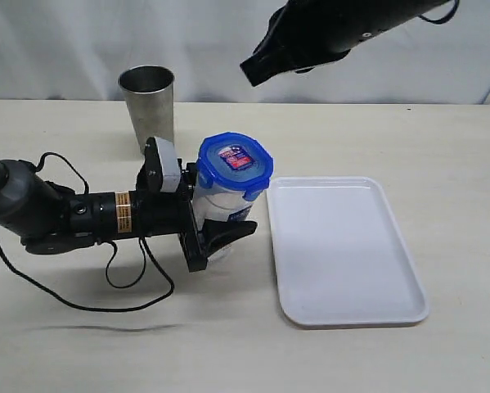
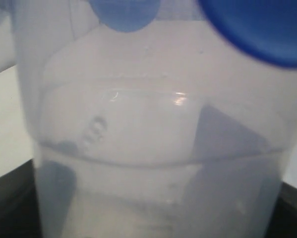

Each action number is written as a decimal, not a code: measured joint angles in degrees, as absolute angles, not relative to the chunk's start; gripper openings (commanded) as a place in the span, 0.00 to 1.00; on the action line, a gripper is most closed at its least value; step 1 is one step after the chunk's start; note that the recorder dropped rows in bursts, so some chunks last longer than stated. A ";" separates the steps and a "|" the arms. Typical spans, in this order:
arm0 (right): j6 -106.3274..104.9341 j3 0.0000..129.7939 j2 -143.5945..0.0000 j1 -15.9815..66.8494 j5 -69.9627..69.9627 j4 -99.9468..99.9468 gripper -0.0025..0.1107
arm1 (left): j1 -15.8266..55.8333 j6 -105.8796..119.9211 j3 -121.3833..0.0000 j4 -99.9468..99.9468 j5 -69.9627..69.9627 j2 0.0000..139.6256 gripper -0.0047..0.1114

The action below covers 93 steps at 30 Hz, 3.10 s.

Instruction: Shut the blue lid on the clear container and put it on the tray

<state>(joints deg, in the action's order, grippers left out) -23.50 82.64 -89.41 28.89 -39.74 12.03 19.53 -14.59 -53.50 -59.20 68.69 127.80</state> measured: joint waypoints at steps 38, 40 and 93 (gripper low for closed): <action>-23.14 63.19 -38.75 19.55 -32.93 23.53 0.06 | 40.49 46.58 -87.31 -51.99 4.91 128.01 0.04; -23.14 62.46 -38.50 19.55 -33.12 23.53 0.06 | 41.40 50.43 -88.12 -52.15 1.87 128.01 0.04; -23.14 61.33 -38.02 19.55 -34.88 23.35 0.06 | 45.30 -26.81 -89.64 -45.47 47.41 132.23 0.04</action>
<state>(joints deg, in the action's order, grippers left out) -23.14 61.33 -38.02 19.55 -34.88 23.35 45.30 -26.81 -89.64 -45.47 47.41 132.23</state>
